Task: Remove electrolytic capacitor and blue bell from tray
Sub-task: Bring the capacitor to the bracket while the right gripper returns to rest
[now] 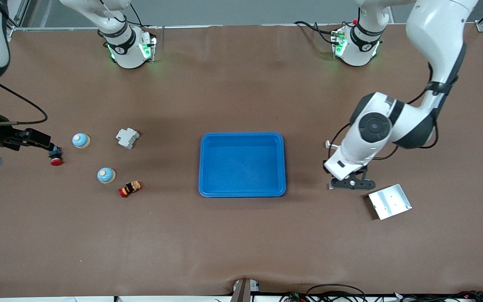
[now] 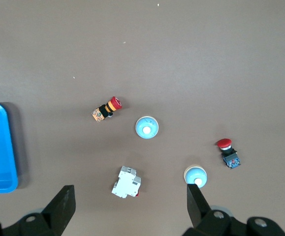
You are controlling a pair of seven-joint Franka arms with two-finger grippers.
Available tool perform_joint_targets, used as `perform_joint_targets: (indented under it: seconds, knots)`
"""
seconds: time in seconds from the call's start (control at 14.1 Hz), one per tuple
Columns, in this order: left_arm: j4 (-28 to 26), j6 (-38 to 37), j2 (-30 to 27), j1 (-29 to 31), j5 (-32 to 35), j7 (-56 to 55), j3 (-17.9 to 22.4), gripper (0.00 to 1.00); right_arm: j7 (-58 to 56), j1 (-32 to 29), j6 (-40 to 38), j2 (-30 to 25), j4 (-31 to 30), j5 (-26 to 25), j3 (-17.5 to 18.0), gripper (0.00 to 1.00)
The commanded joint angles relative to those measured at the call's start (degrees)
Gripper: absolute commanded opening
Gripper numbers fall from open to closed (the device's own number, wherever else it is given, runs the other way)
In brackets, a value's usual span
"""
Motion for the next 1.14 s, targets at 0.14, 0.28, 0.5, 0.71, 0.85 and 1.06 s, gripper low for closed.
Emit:
perform_joint_targets:
  seconds: [0.14, 0.28, 0.5, 0.71, 0.85, 1.06]
  knots:
    - [-4.64, 0.06, -2.53, 14.28, -0.76, 11.43, -8.39, 0.0, 1.23, 0.32, -4.84, -5.1, -0.11, 0.58, 0.0, 1.0]
    - [-6.58, 0.85, -2.53, 19.04, -0.5, 12.59, -11.82, 0.0, 1.5, 1.55, -4.85, -5.01, 0.59, 0.14, -1.57, 1.0]
    - [-10.52, 4.52, -4.1, 20.46, -0.23, 12.5, -12.28, 0.0, 2.03, 1.91, -5.11, -4.92, 0.86, -0.04, -2.02, 1.0]
    - [-17.37, 11.64, -7.79, 21.77, -0.23, 11.54, -12.19, 0.0, 2.2, 1.39, -7.56, -4.92, 0.86, 0.14, -2.63, 1.0]
    - [-20.55, 15.25, -8.5, 22.13, -0.15, 11.54, -12.01, 0.0, 2.12, 0.68, -7.57, -4.92, 0.86, 0.32, -2.81, 1.0]
    - [-21.0, 15.79, -7.28, 23.87, 4.31, 11.27, -11.66, 0.0, 2.29, 0.59, -7.75, -4.92, 0.94, 0.4, -2.81, 1.0]
